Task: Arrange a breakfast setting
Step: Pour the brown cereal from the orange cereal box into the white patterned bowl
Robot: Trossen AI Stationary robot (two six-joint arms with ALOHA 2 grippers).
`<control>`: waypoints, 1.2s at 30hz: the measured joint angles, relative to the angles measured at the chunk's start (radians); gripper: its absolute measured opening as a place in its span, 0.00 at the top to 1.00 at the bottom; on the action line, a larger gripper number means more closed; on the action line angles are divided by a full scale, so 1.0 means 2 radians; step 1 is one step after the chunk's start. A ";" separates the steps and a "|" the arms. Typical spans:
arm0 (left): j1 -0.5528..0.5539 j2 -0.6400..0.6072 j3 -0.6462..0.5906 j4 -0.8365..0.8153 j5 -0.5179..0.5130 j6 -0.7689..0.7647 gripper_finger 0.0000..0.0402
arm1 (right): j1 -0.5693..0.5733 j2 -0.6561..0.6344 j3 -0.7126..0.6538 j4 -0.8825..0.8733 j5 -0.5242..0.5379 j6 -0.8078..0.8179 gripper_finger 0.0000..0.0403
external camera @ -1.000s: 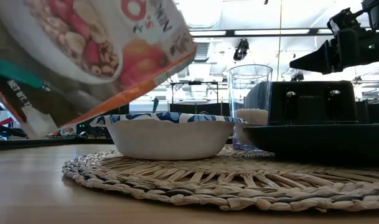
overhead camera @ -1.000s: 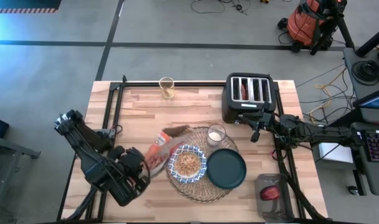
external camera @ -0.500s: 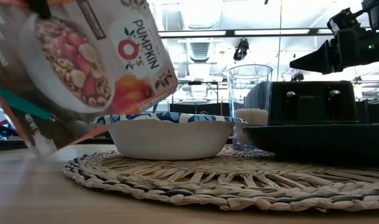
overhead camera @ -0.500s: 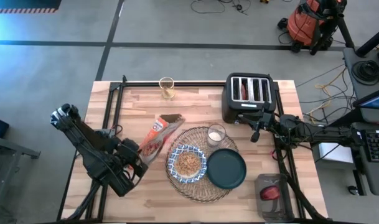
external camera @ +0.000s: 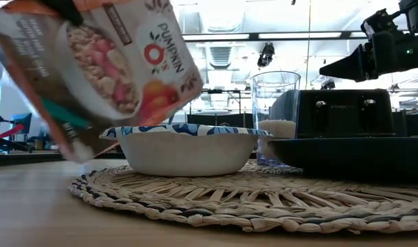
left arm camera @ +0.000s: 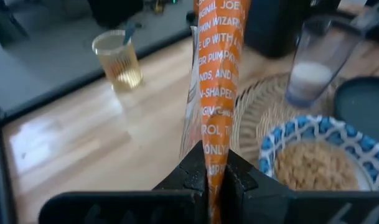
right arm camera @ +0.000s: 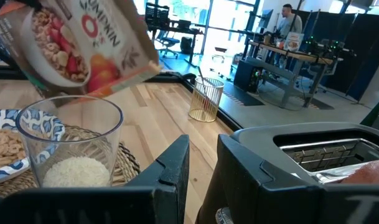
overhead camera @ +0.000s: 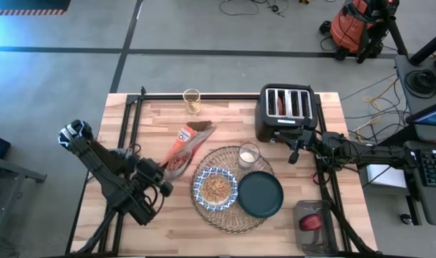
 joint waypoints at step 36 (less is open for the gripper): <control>0.053 -0.001 -0.257 0.320 -0.150 0.041 1.00 | 0.000 0.000 0.000 0.000 0.000 0.000 0.82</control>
